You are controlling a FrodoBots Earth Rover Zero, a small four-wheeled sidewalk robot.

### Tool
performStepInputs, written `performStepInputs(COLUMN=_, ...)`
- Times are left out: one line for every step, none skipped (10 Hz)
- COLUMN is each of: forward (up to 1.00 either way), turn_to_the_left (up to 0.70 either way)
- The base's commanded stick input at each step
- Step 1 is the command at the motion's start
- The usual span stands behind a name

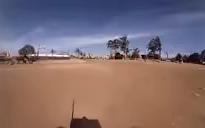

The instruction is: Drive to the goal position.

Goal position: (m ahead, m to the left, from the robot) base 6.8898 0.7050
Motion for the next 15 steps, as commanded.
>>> performStepInputs(forward=0.70, turn_to_the_left=-0.04)
performStepInputs(forward=0.70, turn_to_the_left=-0.01)
performStepInputs(forward=0.70, turn_to_the_left=0.00)
performStepInputs(forward=0.70, turn_to_the_left=0.00)
performStepInputs(forward=0.70, turn_to_the_left=0.00)
performStepInputs(forward=0.70, turn_to_the_left=0.00)
performStepInputs(forward=0.70, turn_to_the_left=0.00)
performStepInputs(forward=0.70, turn_to_the_left=0.00)
performStepInputs(forward=0.70, turn_to_the_left=0.00)
performStepInputs(forward=0.70, turn_to_the_left=0.00)
performStepInputs(forward=0.70, turn_to_the_left=0.00)
performStepInputs(forward=0.70, turn_to_the_left=0.00)
performStepInputs(forward=0.70, turn_to_the_left=0.00)
performStepInputs(forward=0.70, turn_to_the_left=0.00)
performStepInputs(forward=0.70, turn_to_the_left=0.00)
